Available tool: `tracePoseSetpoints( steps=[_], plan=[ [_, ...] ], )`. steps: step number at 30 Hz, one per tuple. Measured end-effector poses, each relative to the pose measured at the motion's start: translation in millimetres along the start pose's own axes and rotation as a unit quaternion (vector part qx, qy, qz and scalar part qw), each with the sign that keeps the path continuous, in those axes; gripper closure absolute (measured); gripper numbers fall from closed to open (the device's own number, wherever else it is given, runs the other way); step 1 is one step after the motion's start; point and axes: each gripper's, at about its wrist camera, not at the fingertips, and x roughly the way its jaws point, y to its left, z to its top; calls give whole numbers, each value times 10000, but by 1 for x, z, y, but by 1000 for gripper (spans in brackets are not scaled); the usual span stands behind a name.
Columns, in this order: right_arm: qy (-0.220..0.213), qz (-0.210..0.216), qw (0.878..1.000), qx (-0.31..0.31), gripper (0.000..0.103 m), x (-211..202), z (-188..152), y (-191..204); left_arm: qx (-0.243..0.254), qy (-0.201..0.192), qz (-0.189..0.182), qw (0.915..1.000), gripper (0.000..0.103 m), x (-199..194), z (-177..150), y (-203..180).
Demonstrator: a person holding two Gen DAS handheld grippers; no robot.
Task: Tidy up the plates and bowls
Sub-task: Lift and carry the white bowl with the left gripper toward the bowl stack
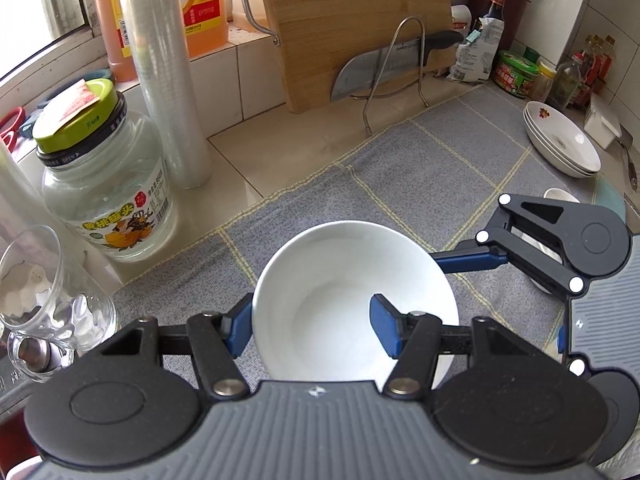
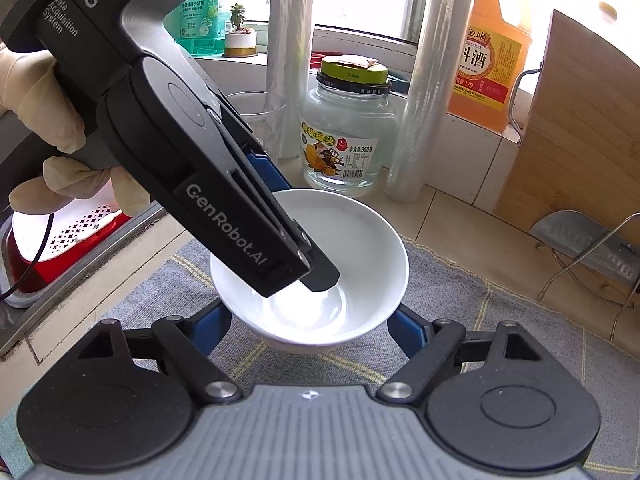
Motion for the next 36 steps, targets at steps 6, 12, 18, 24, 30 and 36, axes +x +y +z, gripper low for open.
tracePoseSetpoints(
  steps=[6, 12, 18, 24, 30, 36],
  plan=[
    [15, 43, 10000, 44, 15, -24, -8, -5, 40, -55, 15, 10000, 44, -7, 4, -27],
    [48, 41, 10000, 53, 15, -51, -22, -15, 69, -74, -52, 9999, 44, -12, 8, -57],
    [52, 0, 9999, 165, 15, -78, -38, -29, 218, -135, -141, 9996, 43, -18, 16, -87],
    [46, -74, 9996, 265, 15, -102, -55, -41, 362, -142, -193, 9991, 43, -19, 23, -114],
    [-12, -197, 9992, 337, 15, -119, -66, -50, 520, -170, -229, 9982, 43, -19, 33, -134],
    [-76, -379, 9981, 476, 15, -136, -76, -62, 731, -249, -336, 9964, 43, -17, 45, -152]
  ],
)
